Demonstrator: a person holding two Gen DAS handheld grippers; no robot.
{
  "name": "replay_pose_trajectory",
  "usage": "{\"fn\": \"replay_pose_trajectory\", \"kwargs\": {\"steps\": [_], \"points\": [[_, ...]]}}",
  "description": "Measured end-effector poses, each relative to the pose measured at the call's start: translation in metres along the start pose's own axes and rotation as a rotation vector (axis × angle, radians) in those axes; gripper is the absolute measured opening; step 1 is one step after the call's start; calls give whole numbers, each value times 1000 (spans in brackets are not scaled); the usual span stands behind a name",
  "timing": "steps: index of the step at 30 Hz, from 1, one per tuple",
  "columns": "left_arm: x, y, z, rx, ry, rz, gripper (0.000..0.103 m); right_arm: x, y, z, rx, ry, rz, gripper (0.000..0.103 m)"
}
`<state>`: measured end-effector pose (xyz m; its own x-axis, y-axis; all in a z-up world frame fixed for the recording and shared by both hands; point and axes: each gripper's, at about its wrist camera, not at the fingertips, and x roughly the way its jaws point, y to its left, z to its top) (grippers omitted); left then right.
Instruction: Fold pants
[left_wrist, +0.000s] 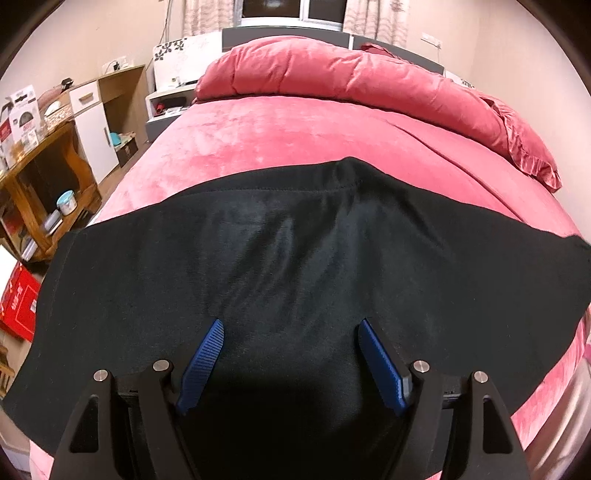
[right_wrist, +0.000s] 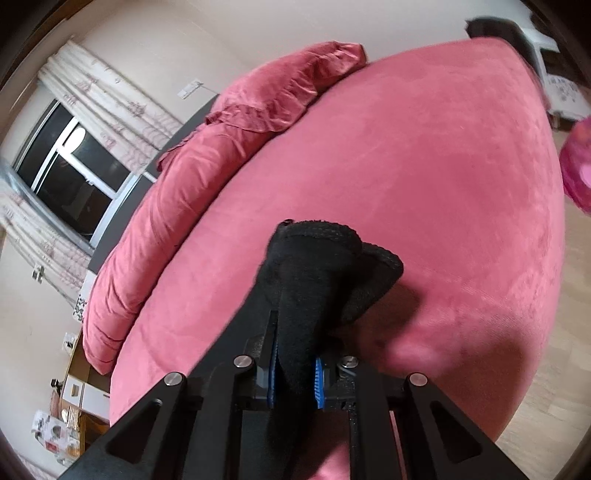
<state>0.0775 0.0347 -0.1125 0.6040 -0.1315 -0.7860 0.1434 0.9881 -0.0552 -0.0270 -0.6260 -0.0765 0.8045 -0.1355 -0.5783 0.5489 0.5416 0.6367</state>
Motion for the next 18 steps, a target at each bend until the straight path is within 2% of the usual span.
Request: {"fn": "replay_pose_trajectory", "kwargs": {"steps": [8, 18], "points": [[2, 4, 0, -5, -11, -10, 78, -35, 70, -18, -142, -34, 73, 15], [-6, 12, -5, -54, -25, -64, 78, -72, 170, -82, -471, -49, 165, 15]]}}
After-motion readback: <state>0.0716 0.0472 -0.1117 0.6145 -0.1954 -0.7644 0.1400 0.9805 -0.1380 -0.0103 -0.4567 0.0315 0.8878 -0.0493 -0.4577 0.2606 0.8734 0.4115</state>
